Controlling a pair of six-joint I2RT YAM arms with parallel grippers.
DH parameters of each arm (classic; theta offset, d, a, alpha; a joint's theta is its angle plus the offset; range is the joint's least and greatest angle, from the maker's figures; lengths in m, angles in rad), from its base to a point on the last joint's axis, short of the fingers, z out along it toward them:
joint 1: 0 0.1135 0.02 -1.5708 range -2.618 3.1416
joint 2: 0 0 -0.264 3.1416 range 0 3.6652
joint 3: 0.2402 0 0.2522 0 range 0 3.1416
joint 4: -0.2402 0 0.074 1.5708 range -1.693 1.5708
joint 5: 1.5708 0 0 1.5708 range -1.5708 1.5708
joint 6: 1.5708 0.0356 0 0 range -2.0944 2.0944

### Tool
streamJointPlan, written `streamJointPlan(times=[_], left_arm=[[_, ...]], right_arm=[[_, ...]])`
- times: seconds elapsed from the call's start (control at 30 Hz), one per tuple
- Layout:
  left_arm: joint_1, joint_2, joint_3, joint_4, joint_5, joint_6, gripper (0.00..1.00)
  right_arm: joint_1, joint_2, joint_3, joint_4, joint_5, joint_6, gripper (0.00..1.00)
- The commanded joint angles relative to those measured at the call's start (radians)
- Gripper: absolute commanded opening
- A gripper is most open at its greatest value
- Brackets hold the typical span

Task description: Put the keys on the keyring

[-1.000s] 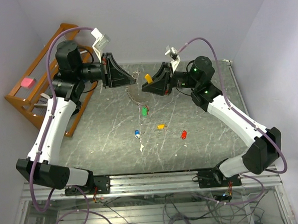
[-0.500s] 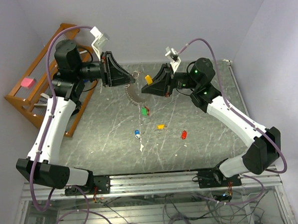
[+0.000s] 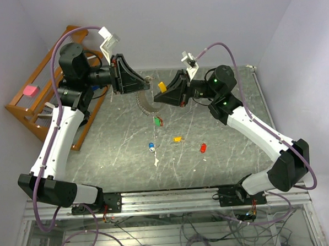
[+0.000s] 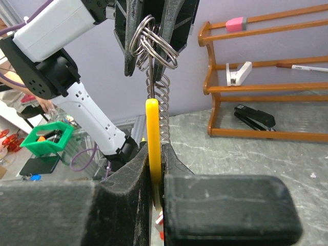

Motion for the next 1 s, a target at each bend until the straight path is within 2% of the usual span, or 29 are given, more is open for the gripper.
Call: streamJointPlan(times=[0.0,0.5,0.7,0.93,0.97], left_arm=[[-0.011,-0.005,0.006,0.000,0.006,0.020,0.29],[-0.012,-0.006,0.011,0.040,0.019,-0.005,0.21],[-0.014,-0.004,0.016,0.064,0.034,-0.016,0.07],[-0.014,-0.006,0.022,0.039,0.032,0.012,0.07],[-0.013,-0.005,0.029,0.006,0.027,0.039,0.07]], right_arm=[[0.003,0.011,-0.006,0.050,0.036,0.025,0.00],[0.011,0.022,-0.015,0.029,0.028,0.013,0.00],[0.016,0.035,-0.018,0.020,0.021,0.007,0.00],[0.018,0.045,-0.013,-0.013,0.025,-0.007,0.00],[0.017,0.043,-0.013,-0.020,0.034,-0.013,0.08]])
